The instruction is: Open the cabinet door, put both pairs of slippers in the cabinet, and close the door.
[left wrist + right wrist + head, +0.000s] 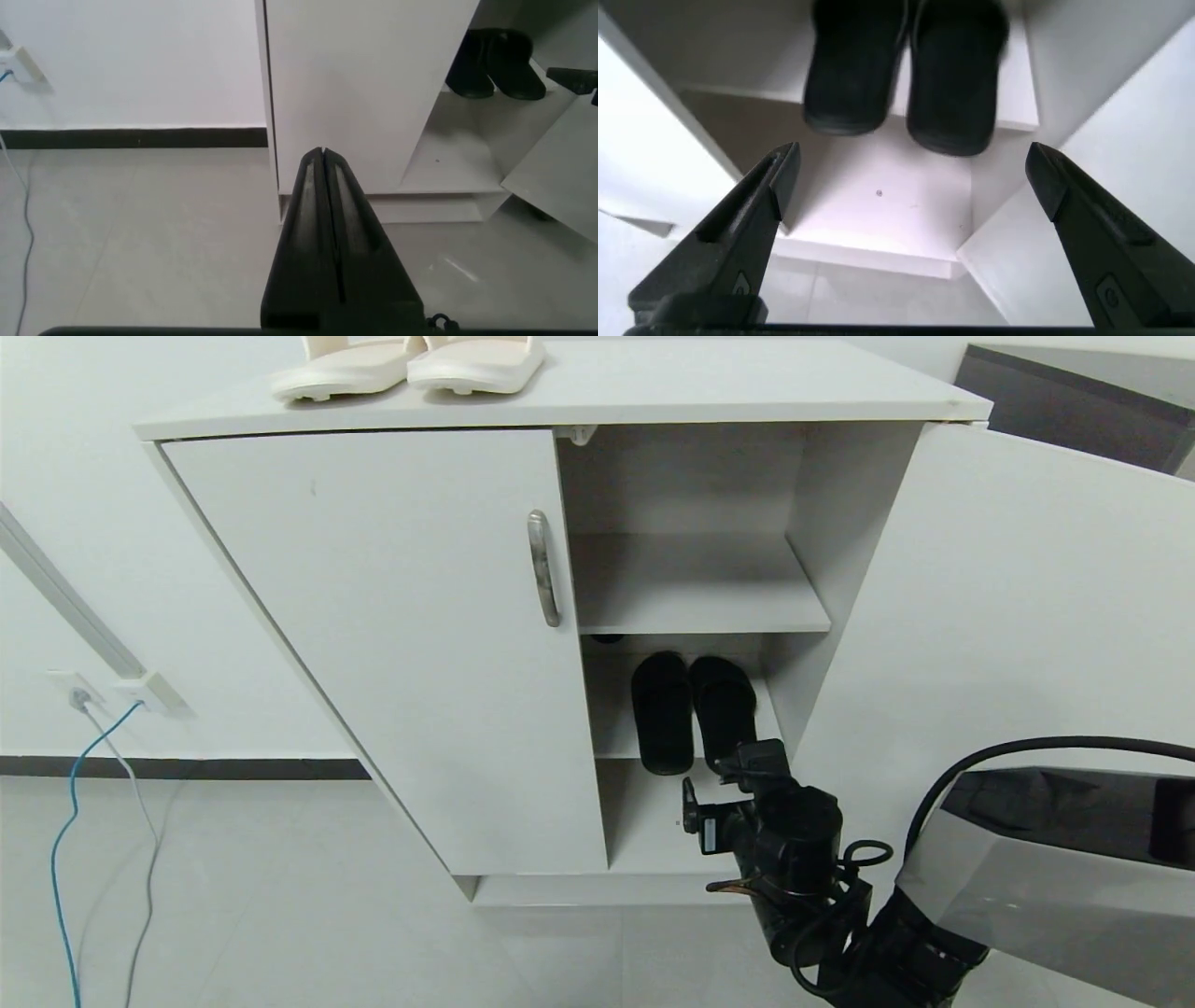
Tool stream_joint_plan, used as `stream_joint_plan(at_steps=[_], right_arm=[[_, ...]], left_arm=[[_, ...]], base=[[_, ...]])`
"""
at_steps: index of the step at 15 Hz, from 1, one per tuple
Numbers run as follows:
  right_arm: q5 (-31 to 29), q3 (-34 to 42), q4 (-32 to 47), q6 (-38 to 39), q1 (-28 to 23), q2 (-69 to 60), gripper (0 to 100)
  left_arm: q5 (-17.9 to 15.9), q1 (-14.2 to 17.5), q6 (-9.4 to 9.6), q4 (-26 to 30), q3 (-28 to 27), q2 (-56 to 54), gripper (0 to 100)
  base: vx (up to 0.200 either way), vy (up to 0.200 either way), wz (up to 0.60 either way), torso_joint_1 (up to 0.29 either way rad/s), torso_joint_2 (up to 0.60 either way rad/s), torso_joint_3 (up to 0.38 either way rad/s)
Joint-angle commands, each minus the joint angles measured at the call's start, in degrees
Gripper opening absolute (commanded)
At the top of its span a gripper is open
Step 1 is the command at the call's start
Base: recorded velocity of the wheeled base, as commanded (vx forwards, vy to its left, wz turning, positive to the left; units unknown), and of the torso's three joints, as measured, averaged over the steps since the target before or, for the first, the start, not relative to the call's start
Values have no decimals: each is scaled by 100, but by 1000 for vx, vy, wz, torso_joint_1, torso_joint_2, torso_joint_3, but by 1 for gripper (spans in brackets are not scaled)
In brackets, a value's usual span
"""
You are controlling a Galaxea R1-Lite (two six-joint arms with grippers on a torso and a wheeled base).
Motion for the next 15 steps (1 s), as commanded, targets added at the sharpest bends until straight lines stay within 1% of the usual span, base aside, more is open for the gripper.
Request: stream_joint_plan(at_steps=[1, 15], right_arm=[[-5, 13, -4, -8, 50, 22, 100], [3, 66, 5, -8, 67, 92, 100]], left_arm=[[1, -1, -1, 0, 0, 7, 0], [-69, -1, -1, 9, -9, 7, 0]], base=[[0, 0, 0, 0, 0, 0], [0, 0, 0, 0, 0, 7]])
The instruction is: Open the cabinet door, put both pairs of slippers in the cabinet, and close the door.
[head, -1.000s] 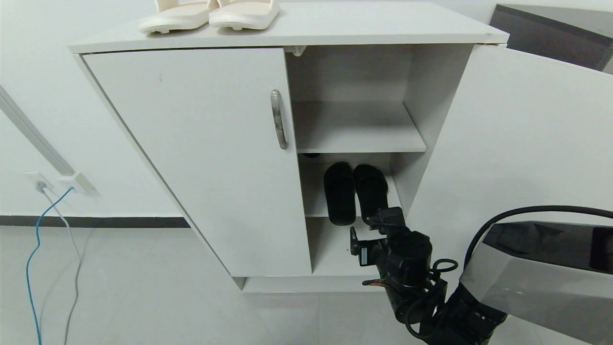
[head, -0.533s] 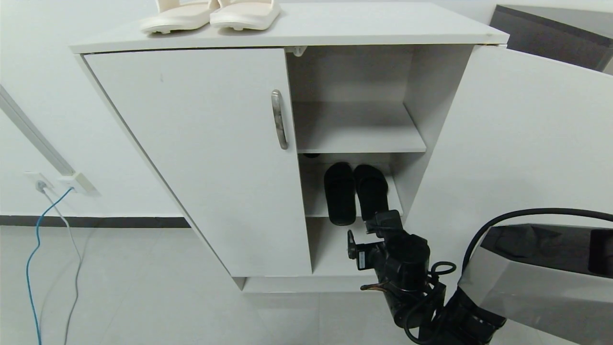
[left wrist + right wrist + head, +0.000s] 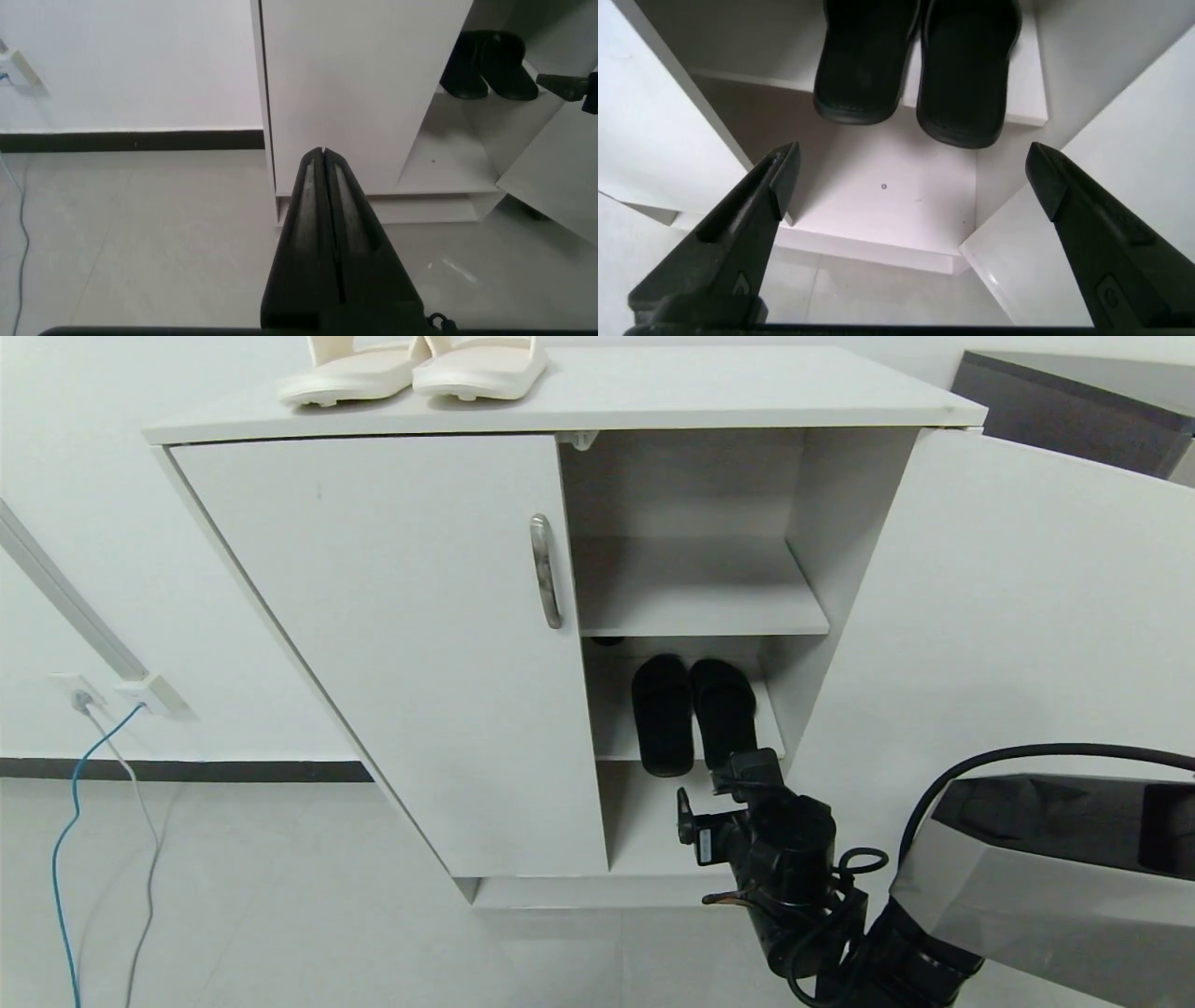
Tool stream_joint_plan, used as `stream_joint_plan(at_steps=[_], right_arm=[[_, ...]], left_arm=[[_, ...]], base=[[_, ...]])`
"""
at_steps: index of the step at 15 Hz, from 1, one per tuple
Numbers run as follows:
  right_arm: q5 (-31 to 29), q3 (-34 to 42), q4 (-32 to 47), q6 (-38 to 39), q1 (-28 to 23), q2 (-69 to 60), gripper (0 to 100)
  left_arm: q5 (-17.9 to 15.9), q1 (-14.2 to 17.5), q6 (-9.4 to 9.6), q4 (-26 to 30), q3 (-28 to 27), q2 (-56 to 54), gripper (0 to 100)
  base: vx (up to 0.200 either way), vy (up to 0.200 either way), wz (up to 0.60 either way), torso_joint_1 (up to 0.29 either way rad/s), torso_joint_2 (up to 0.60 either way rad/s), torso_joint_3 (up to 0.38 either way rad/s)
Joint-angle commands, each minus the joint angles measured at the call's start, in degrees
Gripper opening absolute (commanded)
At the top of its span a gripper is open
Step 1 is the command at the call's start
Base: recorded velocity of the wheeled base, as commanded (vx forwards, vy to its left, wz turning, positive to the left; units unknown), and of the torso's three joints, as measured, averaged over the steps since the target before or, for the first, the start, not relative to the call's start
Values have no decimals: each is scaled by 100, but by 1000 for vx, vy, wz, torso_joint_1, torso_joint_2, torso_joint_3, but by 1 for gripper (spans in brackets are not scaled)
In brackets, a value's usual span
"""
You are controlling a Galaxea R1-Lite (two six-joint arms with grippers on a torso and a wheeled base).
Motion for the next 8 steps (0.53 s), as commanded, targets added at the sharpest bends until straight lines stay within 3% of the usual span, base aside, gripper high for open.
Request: stream_joint_plan(at_steps=[1, 8], right_arm=[[0, -2, -8, 2, 1, 42, 100], [-9, -2, -8, 2, 1, 42, 100]], left_arm=[[2, 1, -1, 1, 1, 7, 0], [11, 1, 8, -7, 1, 7, 0]], base=[[0, 0, 0, -2, 2, 139], [0, 0, 0, 2, 2, 194]])
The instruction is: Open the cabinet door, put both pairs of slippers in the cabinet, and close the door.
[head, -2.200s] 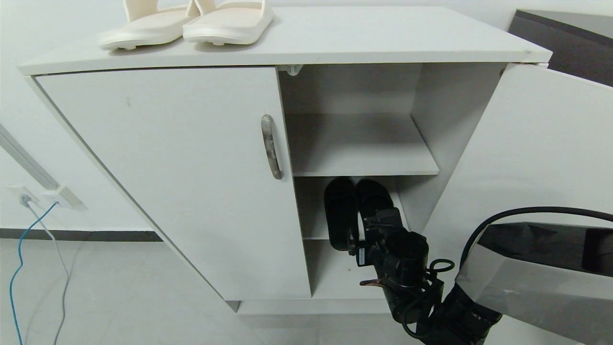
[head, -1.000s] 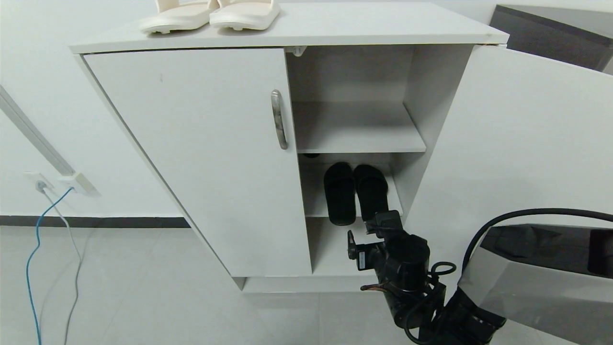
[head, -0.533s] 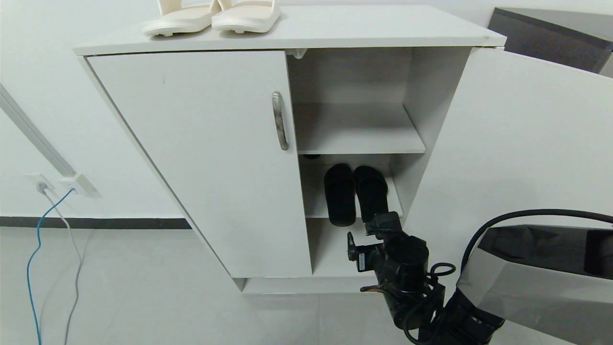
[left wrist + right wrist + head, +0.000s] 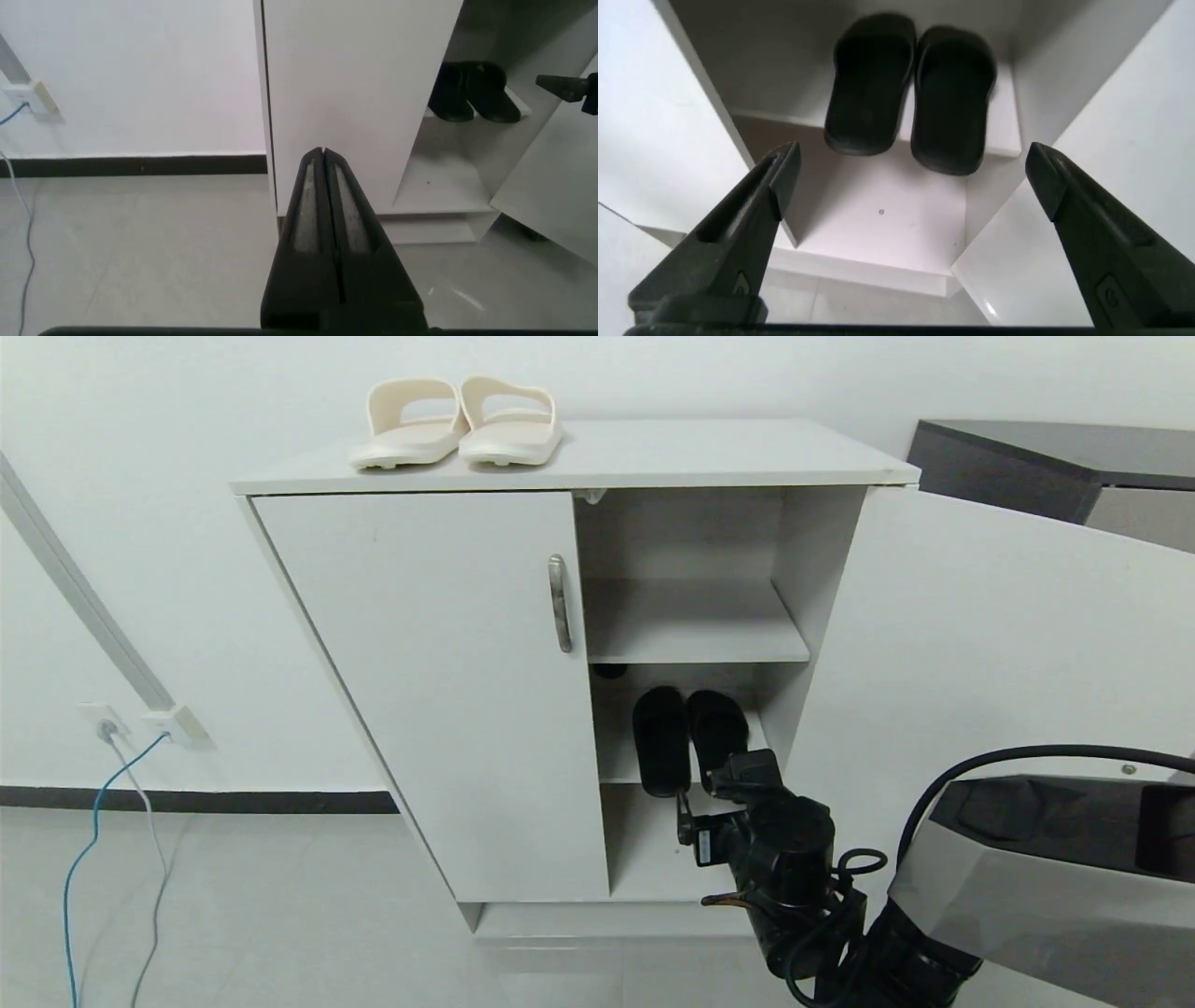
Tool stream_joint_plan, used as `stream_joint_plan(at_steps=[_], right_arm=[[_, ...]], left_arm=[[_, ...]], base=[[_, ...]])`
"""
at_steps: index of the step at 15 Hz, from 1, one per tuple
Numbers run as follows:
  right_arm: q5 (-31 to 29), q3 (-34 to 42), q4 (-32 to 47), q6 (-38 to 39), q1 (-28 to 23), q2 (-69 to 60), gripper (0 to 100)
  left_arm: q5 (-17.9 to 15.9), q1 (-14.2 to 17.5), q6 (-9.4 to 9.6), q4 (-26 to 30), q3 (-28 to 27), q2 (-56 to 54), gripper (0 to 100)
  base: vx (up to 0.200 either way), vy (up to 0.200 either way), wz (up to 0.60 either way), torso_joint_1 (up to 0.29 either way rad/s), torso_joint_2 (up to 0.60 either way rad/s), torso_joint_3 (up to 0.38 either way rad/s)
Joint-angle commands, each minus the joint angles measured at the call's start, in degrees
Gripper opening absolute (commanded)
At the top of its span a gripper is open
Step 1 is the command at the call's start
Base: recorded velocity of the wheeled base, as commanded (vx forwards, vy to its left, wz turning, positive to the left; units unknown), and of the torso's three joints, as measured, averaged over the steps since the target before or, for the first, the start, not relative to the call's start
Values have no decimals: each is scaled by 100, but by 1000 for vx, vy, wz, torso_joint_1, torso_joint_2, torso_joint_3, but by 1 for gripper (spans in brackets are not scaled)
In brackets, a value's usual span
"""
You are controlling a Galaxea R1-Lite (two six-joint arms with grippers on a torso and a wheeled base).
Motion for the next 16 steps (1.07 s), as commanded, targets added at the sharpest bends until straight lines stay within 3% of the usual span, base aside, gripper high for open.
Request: stream_joint_plan(at_steps=[1, 8, 16], right_arm=[[-3, 0, -4, 0, 1, 23, 100], [-3, 0, -4, 0, -8, 23, 100], [-3, 9, -4, 0, 1, 23, 100]], left_arm=[[6, 2, 2, -5, 1, 7, 0], [6, 2, -7, -5, 1, 7, 0], [6, 2, -7, -5, 1, 7, 0]], base=[[0, 0, 0, 2, 2, 203], [0, 0, 0, 3, 2, 168], [0, 200, 0, 5, 4, 13]])
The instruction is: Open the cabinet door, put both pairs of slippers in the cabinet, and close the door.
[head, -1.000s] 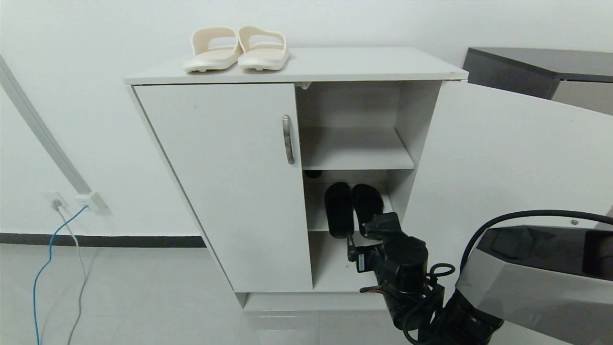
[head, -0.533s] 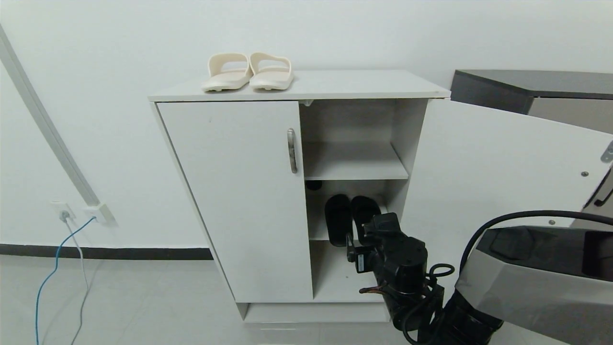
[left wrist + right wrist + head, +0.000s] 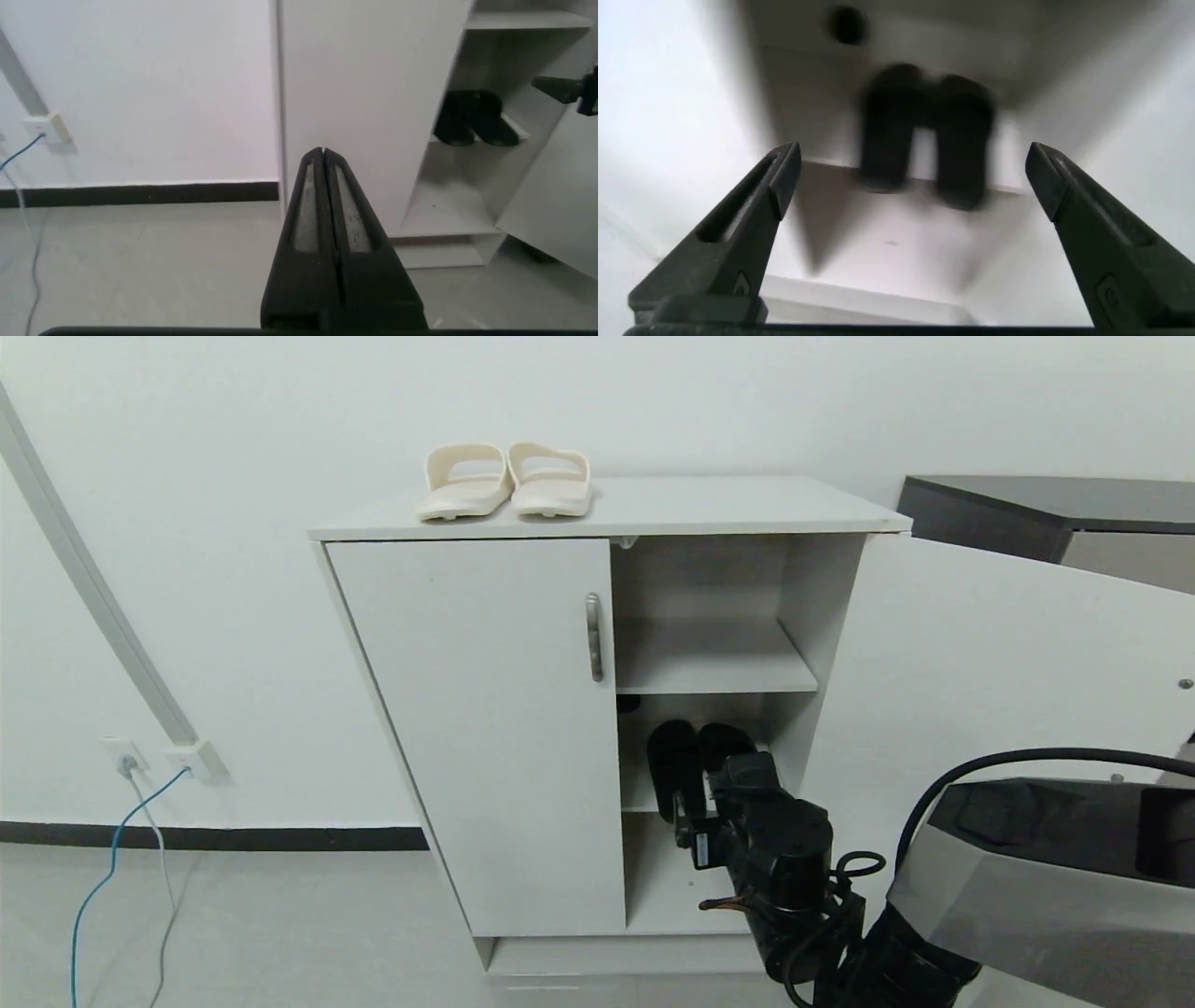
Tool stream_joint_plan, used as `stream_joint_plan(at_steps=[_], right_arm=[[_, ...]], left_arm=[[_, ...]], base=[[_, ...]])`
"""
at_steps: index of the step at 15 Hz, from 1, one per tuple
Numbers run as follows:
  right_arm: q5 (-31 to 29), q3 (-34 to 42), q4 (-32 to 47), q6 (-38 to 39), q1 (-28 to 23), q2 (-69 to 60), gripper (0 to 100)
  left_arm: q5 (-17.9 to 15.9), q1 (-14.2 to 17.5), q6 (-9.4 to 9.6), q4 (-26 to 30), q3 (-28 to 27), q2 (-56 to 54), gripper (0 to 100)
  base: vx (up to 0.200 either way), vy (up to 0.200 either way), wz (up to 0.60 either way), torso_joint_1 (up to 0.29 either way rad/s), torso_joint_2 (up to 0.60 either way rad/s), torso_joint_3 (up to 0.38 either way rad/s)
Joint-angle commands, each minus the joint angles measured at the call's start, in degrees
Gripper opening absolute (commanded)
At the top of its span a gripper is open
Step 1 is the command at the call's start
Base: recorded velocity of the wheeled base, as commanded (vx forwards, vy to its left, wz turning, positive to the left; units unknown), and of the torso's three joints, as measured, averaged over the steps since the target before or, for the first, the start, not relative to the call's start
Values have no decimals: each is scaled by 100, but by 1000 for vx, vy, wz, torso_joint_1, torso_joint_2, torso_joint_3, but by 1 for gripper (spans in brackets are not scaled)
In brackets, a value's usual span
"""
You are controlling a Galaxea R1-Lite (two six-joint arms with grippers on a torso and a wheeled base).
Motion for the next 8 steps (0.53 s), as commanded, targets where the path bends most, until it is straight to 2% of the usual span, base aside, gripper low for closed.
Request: stream_joint_plan(at_steps=[1, 8], right_arm=[[-1, 18, 1, 0, -11, 12, 100], [-1, 36, -8, 0, -11, 12, 100]], left_arm=[[2, 5, 4, 0, 1, 7, 0], [2, 5, -5, 0, 1, 7, 0]], base=[[0, 200, 0, 2, 2, 7], [0, 200, 0, 1, 2, 0]])
